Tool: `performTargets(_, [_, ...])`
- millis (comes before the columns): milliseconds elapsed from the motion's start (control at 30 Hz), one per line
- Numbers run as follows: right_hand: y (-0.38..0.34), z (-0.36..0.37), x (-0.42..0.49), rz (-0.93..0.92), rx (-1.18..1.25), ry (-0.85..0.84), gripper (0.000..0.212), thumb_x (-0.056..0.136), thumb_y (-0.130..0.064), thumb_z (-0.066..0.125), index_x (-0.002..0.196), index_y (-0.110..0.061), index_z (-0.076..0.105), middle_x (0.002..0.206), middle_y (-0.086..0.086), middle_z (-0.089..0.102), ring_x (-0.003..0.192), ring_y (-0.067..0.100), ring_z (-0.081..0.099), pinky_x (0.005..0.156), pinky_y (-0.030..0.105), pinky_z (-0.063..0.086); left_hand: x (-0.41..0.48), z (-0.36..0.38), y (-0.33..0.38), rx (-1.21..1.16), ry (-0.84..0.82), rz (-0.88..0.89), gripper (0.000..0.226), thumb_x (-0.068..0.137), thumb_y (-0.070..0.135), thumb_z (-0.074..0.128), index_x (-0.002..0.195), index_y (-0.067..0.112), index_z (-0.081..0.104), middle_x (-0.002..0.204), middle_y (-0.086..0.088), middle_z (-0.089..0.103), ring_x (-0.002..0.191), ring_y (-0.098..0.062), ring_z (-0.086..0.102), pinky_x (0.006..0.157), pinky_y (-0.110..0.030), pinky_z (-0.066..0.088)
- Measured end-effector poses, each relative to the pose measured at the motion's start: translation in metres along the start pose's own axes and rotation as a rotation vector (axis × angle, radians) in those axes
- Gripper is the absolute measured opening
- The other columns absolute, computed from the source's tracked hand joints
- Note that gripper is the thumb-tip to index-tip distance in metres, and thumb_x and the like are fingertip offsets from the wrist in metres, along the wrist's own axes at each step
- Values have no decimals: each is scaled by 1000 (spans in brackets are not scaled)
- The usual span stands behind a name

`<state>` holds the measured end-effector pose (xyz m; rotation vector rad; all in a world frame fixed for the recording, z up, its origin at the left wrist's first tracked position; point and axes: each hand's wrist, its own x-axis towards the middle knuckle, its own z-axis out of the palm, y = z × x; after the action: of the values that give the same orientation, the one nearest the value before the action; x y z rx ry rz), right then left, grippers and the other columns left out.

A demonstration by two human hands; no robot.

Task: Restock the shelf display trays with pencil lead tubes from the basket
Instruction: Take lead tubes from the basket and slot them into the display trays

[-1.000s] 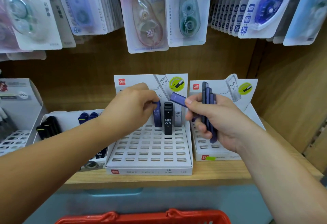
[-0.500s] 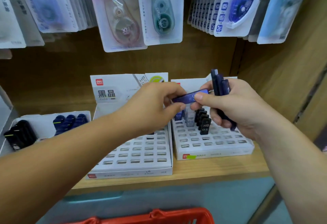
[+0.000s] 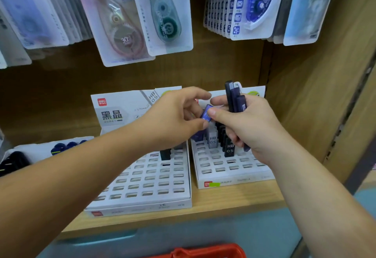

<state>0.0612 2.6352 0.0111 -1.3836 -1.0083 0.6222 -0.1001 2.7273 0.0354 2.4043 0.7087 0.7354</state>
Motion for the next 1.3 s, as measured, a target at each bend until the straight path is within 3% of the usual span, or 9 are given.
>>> performTargets(167, [0,-10,-2,157,143,-103,28,101,-41,64,109,-15,70,88,11,64,58,20,49,44,29,38,8,4,-5,-16,35,-1,26,90,14,80,104,32,68,90,2,74,79,-18,74,76,-44,63])
performTargets(300, [-2,-15,-12,204,244,-265,38,105,-43,54,122,-10,62,82,13,67,61,23,55,47,32,45,8,14,-13,-46,108,3,12,86,11,84,93,16,75,83,0,77,74,-10,73,75,-31,62])
performTargets(367, [-5,-19,-13,222,295,-284,41,104,-50,50,124,-16,58,83,16,69,63,27,60,59,40,57,6,19,-17,39,117,-25,10,85,18,86,89,21,77,82,7,75,71,0,68,66,-17,56])
performTargets(433, [-9,-22,-15,234,311,-293,42,101,-56,49,122,-21,57,84,16,68,63,29,62,67,49,60,3,20,-21,121,129,-68,9,84,26,86,87,26,77,83,12,73,76,1,65,64,-18,53])
performTargets(567, [-7,-23,-16,235,171,-267,44,97,-62,53,118,-23,58,70,8,56,50,21,46,47,31,42,3,15,-25,134,159,-103,10,85,26,86,85,25,76,81,12,73,77,0,65,64,-21,54])
performTargets(667, [-3,-23,-15,271,149,-263,46,95,-62,58,109,-18,58,64,2,50,46,16,37,45,23,29,3,14,-25,183,136,-111,9,85,28,85,85,28,76,85,13,74,78,-3,68,66,-24,57])
performTargets(900, [-4,-26,-14,301,224,-310,29,103,-40,60,112,-13,59,71,8,54,49,18,41,43,24,29,1,18,-26,99,148,-99,11,84,23,86,83,26,76,80,12,74,75,1,67,65,-17,55])
performTargets(1067, [-7,-21,-18,257,160,-369,40,100,-41,63,133,-19,57,78,13,66,51,17,46,42,25,32,-3,21,-24,195,107,-67,7,87,25,83,86,28,76,80,13,73,77,-3,68,72,-31,60])
performTargets(1300, [-8,-12,-15,265,143,-334,17,102,-30,63,105,-14,58,76,9,61,48,15,40,42,23,27,-2,18,-23,536,-14,169,18,92,19,73,107,24,81,111,4,71,109,-19,54,92,-38,50])
